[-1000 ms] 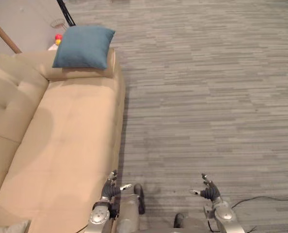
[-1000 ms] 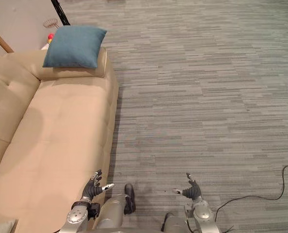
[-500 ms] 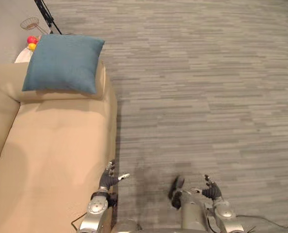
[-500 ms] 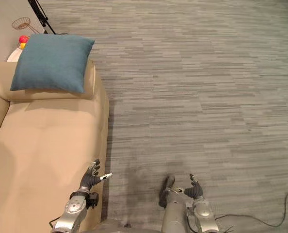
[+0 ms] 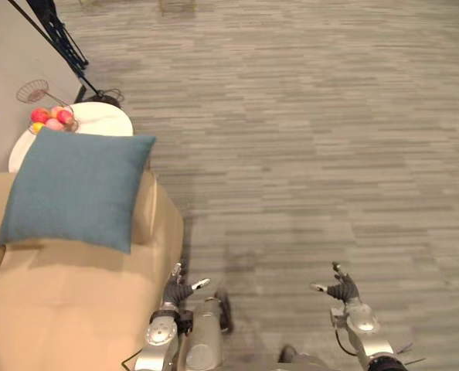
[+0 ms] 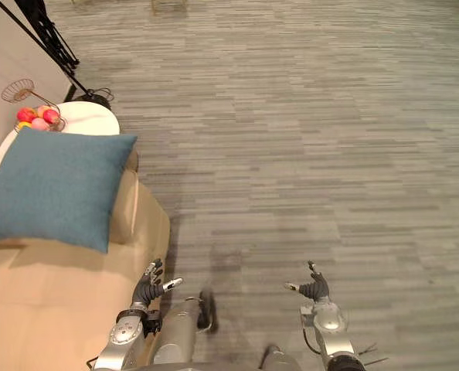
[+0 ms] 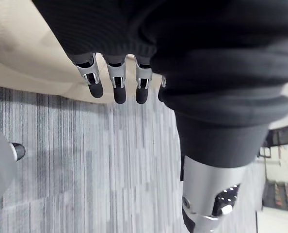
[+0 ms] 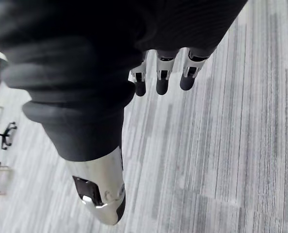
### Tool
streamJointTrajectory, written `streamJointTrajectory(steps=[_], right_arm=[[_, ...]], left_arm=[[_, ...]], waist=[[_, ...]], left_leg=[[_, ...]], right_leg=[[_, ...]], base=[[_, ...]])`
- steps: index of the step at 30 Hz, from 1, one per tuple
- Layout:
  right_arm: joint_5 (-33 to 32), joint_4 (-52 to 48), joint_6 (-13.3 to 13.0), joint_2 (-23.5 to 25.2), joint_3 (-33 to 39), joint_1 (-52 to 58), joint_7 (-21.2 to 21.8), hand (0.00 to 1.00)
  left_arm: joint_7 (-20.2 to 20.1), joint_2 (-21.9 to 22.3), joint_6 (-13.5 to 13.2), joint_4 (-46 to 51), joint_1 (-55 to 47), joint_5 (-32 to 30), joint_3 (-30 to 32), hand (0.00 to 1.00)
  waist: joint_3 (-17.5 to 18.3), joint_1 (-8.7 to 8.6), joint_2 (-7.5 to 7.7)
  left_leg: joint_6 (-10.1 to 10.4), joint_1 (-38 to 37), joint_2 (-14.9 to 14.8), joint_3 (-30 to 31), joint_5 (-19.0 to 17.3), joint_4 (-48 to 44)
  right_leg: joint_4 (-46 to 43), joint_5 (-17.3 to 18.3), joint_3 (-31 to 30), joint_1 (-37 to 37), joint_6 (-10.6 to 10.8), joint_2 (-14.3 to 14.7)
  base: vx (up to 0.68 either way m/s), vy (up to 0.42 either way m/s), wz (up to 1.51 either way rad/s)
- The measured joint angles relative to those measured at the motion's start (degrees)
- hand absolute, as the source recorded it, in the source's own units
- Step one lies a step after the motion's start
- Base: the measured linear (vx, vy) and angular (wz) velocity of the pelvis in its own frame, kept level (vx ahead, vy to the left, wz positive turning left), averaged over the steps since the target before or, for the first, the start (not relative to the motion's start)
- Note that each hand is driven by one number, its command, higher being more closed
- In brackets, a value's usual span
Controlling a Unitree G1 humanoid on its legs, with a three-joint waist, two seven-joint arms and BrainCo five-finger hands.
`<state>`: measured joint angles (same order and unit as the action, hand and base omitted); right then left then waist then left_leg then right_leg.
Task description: Pick up cushions and gather them together orderly.
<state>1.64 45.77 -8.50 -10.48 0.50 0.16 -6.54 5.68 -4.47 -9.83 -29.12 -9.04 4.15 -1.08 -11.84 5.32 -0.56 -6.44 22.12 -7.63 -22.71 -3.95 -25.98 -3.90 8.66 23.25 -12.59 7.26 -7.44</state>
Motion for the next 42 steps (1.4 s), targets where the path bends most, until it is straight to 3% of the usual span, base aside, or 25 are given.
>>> streamJointTrajectory(steps=[2, 4, 5, 6, 7, 8, 10, 12, 13, 15, 16, 17, 18, 19, 20, 22, 23, 24, 27, 32, 36, 37, 39, 41, 42], right_arm=[[0.07, 0.22, 0.04, 0.04, -0.05, -0.97, 0.03, 0.00], [0.13, 0.80, -0.04, 0.20, -0.06, -2.48, 0.08, 0.00], [0.22, 0.81, -0.07, 0.56, -0.20, -2.88, 0.27, 0.00], [0.73, 0.85, -0.06, 0.68, -0.37, -2.60, 0.38, 0.00], [0.75, 0.93, -0.06, 0.69, -0.41, -2.35, 0.39, 0.00], [0.79, 1.14, -0.06, 0.73, -0.72, -1.82, 0.50, 0.00], [0.79, 1.14, -0.07, 0.77, -1.04, -0.74, 0.60, 0.00], [0.78, 1.13, -0.05, 0.53, -1.03, 0.20, 0.62, 0.00], [0.77, 1.15, 0.03, 0.46, -0.97, 0.92, 0.64, 0.00], [0.70, 1.09, 0.08, 0.46, -0.53, 3.05, 0.62, 0.00], [0.62, 0.95, 0.12, 0.51, -0.22, 4.94, 0.55, 0.00], [0.62, 0.93, 0.15, 0.54, -0.10, 5.51, 0.53, 0.00], [0.51, 1.10, 0.47, 0.17, 0.44, 6.08, 0.56, 0.00], [0.06, 0.19, 0.39, 0.28, 1.20, 6.36, 0.54, 0.00], [-0.45, -1.81, -0.15, 0.45, 2.20, 6.01, 0.49, 0.00], [-1.60, -2.54, -0.31, 0.55, 3.51, 6.08, 0.40, 0.00], [-1.98, -2.68, -0.33, 0.81, 4.16, 6.47, 0.27, 0.00], [-2.44, -2.94, -0.48, 0.85, 4.23, 6.70, 0.17, 0.00], [-3.49, -3.45, -0.65, 1.18, 5.41, 6.31, 0.18, 0.00], [-3.60, -3.20, -0.04, 3.99, 6.42, 5.81, 0.08, 0.00], [-3.58, -3.53, -0.07, 3.62, 7.00, 5.43, -0.87, 0.00], [-3.39, -4.02, -0.05, 3.48, 7.46, 5.16, -0.95, 0.00], [-3.29, -4.78, -0.01, 3.14, 8.62, 4.46, -1.04, 0.00], [-3.11, -7.14, 0.00, 3.13, 8.74, 5.36, -1.11, 0.00], [-2.98, -8.57, 0.05, 2.92, 8.82, 6.11, -1.11, 0.00]], left_arm=[[-0.05, 1.43, 0.07, 0.27, -0.06, -0.06, 1.86, 0.00], [0.23, 1.50, 0.40, 0.02, -1.55, 0.00, 1.50, 0.00], [0.59, 1.02, 0.67, -0.87, -2.36, 0.00, 1.50, 0.00], [0.79, 0.39, 0.84, -0.94, -2.99, 0.15, 1.50, 0.00], [0.84, 0.22, 0.83, -0.87, -3.17, 0.25, 1.52, 0.00], [0.98, -0.03, 0.74, -0.78, -3.54, 0.43, 1.59, 0.00], [1.04, -0.22, 0.59, -0.77, -3.67, 0.92, 1.79, 0.00], [1.17, -0.21, 0.58, -0.80, -3.32, 1.42, 1.81, 0.00], [1.34, 0.00, 0.57, -0.88, -3.01, 1.57, 1.75, 0.00], [2.05, 0.32, 0.55, -1.57, -1.06, 1.77, 1.40, 0.00], [2.06, 0.27, 0.46, -2.14, 0.07, 1.84, 1.21, 0.00], [2.03, 0.21, 0.46, -2.19, 0.42, 1.85, 1.10, 0.00], [2.06, 1.57, 0.52, -3.25, 1.08, 1.88, 1.00, 0.00], [1.99, 2.03, 0.27, -3.03, 0.42, 1.91, 0.91, 0.00], [1.92, 2.45, 0.34, -3.11, 0.32, 1.93, 0.73, 0.00], [1.90, 3.01, 0.35, -3.11, 0.36, 2.01, 0.84, 0.00], [1.87, 3.11, 0.36, -3.09, 0.29, 2.06, 0.90, 0.00], [1.84, 3.08, 0.38, -3.10, -0.08, 2.20, 0.88, 0.00], [1.74, 2.32, 0.43, -3.14, -0.33, 2.44, 0.72, 0.00], [0.73, -1.25, 0.79, -4.37, -1.69, 1.96, 0.74, 0.00], [0.67, -1.86, 0.80, -4.21, -2.85, 1.85, 0.76, 0.00], [0.59, -2.12, 0.78, -4.14, -2.67, 1.70, 0.60, 0.00], [0.64, -2.29, 0.81, -3.93, -2.90, 1.63, 0.56, 0.00], [0.79, -3.94, 0.82, -2.69, -3.82, 1.60, 0.72, 0.00], [0.84, -4.31, 0.82, -2.09, -3.61, 1.60, 0.77, 0.00]], waist=[[0.04, 0.24, 0.30], [0.06, 0.41, 0.49], [0.33, 0.32, 1.03], [0.49, 0.08, 1.27], [0.51, 0.02, 1.25], [0.71, -0.03, 1.13], [1.31, 0.08, 0.69], [1.63, -1.00, 0.19], [1.64, -1.52, -0.33], [1.75, -2.45, -0.45], [1.97, -3.05, 0.50], [2.04, -3.10, 0.85], [2.59, -2.56, -1.18], [3.42, -1.74, -1.57], [3.36, -1.51, -1.51], [3.32, -1.47, -1.48], [3.10, -1.24, -1.04], [3.21, -1.28, -0.81], [3.69, -1.26, -0.69], [3.81, -1.23, 1.37], [3.87, -1.45, 1.65], [3.59, -1.65, 2.73], [3.25, -3.13, 3.31], [2.86, -4.80, 3.57], [2.86, -5.11, 3.39]], left_leg=[[-2.53, 0.09, -0.34, -0.99, -6.09, -5.09], [-2.39, -2.76, 0.09, -0.84, -11.27, -7.52], [-2.15, -5.86, 1.65, 0.02, -13.36, -7.36], [-2.24, -9.71, 3.45, 1.65, -14.63, -5.93], [-2.24, -11.30, 4.14, 2.55, -14.81, -5.06], [-2.16, -15.35, 5.31, 4.72, -14.87, -1.97], [-2.11, -18.30, 6.22, 8.38, -14.86, 0.91], [-1.88, -19.37, 6.89, 14.38, -14.88, 2.41], [-1.43, -19.69, 6.94, 18.35, -15.06, 2.92], [0.39, -20.17, 7.69, 27.28, -14.83, 2.95], [3.87, -19.86, 8.57, 32.87, -15.80, 1.57], [5.13, -19.74, 8.83, 34.35, -16.52, 0.59], [7.01, -19.30, 7.12, 36.70, -17.41, -0.92], [8.99, -18.25, 5.79, 36.68, -16.30, -1.29], [12.74, -16.26, 3.94, 33.93, -14.01, -2.38], [14.47, -14.34, 0.88, 26.26, -11.41, -4.81], [13.02, -13.13, -2.28, 18.15, -10.79, -6.41], [9.72, -13.02, -5.36, 8.09, -9.20, -6.01], [8.45, -13.26, -5.64, -3.34, -8.36, 0.10], [6.98, -14.01, -1.98, -5.42, -5.12, 7.65], [6.68, -17.79, 0.38, -6.07, -4.07, 12.46], [6.55, -18.11, 1.87, -6.36, -5.86, 13.76], [6.14, -18.97, 2.94, -5.86, -6.33, 13.96], [5.45, -20.78, 3.08, -4.05, -6.76, 13.94], [5.46, -20.94, 2.51, -3.67, -6.79, 13.93]], right_leg=[[-6.14, 0.99, 0.07, -0.13, 2.02, -1.31], [-24.80, 0.57, -2.20, 4.65, 6.62, -5.58], [-39.78, -2.22, -5.03, 9.85, 8.43, -8.71], [-51.82, -0.67, -5.19, 13.91, 6.34, -10.99], [-54.32, 0.26, -4.66, 14.86, 4.74, -11.79], [-55.86, 2.72, -2.79, 17.15, 0.66, -12.01], [-51.48, 5.13, -0.89, 21.63, -1.52, -10.89], [-38.91, 6.24, -4.12, 26.50, -1.80, -6.61], [-30.92, 5.89, -9.80, 28.45, -1.25, -3.06], [-16.33, 1.34, -21.32, 29.67, 1.19, 1.60], [-7.04, -5.85, -25.65, 28.60, 1.26, 1.75], [-6.67, -9.95, -26.60, 28.17, 1.37, 1.57], [-9.52, -10.92, -23.10, 26.92, 0.35, 1.98], [-10.13, -9.31, -20.50, 26.41, -0.87, 1.84], [-9.75, -7.74, -14.97, 24.27, -1.99, 0.84], [-8.42, -6.68, -9.30, 20.41, -3.28, 0.21], [-6.61, -6.26, -5.63, 16.96, -3.92, 0.24], [-5.16, -5.84, -1.66, 13.94, -4.18, 0.15], [-3.42, -5.20, 4.08, 12.99, -3.06, -0.96], [-0.58, -6.69, 7.67, 12.25, -2.63, -2.28], [-7.89, -4.65, 6.36, 14.06, -2.56, -5.14], [-15.16, -1.42, 5.04, 16.82, -1.94, -7.88], [-24.46, -1.13, 1.17, 20.53, -2.37, -10.69], [-31.63, -1.56, -5.29, 24.03, -4.31, -10.49], [-29.41, 1.11, -8.20, 24.84, -2.69, -8.36]], base=[[0.63, 0.221, 0.69], [0.64, 0.268, 0.45], [0.61, 0.203, 0.55], [0.60, 0.156, 0.66], [0.50, 0.050, 0.92], [0.48, 0.011, 0.95], [0.46, -0.033, 1.03], [0.37, -0.122, 1.32], [0.41, -0.196, 1.83], [0.50, -0.293, 2.39], [0.41, -0.320, 2.44], [0.38, -0.353, 2.67], [0.32, -0.353, 1.74], [0.35, -0.395, 2.14], [0.25, -0.318, 1.69], [0.17, -0.258, 1.81], [0.13, -0.201, 2.03], [0.11, -0.147, 1.68], [0.07, -0.020, 1.28], [0.00, 0.047, 0.52], [-0.03, 0.033, -0.07], [-0.12, 0.069, -0.01], [-0.11, 0.064, 0.16], [0.03, 0.038, 0.23], [0.06, -0.038, 0.31]])
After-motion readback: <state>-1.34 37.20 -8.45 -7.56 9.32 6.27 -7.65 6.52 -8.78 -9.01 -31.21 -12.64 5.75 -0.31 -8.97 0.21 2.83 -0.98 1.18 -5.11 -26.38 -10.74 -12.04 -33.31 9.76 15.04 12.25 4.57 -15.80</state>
